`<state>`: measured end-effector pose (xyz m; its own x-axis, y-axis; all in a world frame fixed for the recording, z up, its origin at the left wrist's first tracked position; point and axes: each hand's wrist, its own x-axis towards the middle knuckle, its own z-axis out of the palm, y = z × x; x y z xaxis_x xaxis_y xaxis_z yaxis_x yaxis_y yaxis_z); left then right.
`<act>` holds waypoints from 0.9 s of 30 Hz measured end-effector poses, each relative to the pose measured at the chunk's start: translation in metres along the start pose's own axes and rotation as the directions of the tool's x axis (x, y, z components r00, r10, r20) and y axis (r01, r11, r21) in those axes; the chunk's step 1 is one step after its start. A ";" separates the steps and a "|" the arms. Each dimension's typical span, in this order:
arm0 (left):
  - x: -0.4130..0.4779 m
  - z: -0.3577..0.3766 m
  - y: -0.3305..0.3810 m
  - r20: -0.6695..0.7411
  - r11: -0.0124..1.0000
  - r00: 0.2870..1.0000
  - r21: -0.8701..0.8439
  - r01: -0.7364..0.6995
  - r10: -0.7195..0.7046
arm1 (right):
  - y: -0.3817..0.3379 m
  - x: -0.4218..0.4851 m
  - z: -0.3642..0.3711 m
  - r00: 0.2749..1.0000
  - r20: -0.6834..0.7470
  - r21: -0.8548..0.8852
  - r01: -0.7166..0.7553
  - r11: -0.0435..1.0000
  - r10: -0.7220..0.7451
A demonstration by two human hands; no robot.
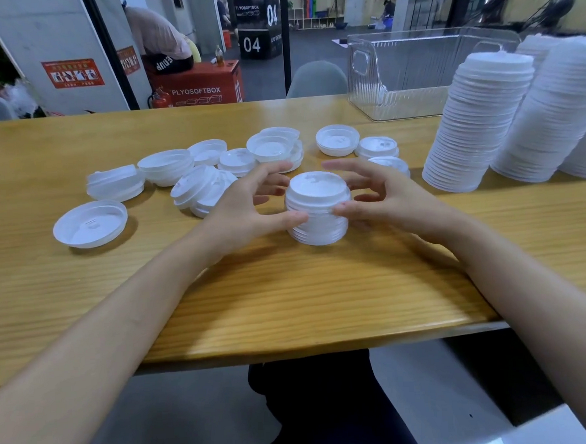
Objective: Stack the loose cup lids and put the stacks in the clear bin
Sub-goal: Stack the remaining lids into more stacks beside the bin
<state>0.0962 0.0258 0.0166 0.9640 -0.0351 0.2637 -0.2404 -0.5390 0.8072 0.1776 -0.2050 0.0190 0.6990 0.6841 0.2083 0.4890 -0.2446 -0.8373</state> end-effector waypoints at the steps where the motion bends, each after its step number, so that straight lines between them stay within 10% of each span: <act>1: 0.000 0.001 0.001 0.009 1.000 1.000 0.002 -0.004 0.004 | -0.001 -0.001 -0.001 1.000 -0.001 0.005 -0.003 1.000 0.003; 27: 0.034 -0.003 -0.017 0.062 0.999 0.997 0.021 -0.036 0.034 | 0.019 0.046 -0.004 0.996 0.086 -0.172 0.028 0.985 -0.013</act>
<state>0.1332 0.0365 0.0133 0.9603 -0.1058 0.2580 -0.2723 -0.5549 0.7861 0.2211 -0.1815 0.0146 0.6447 0.7441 0.1750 0.5908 -0.3398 -0.7318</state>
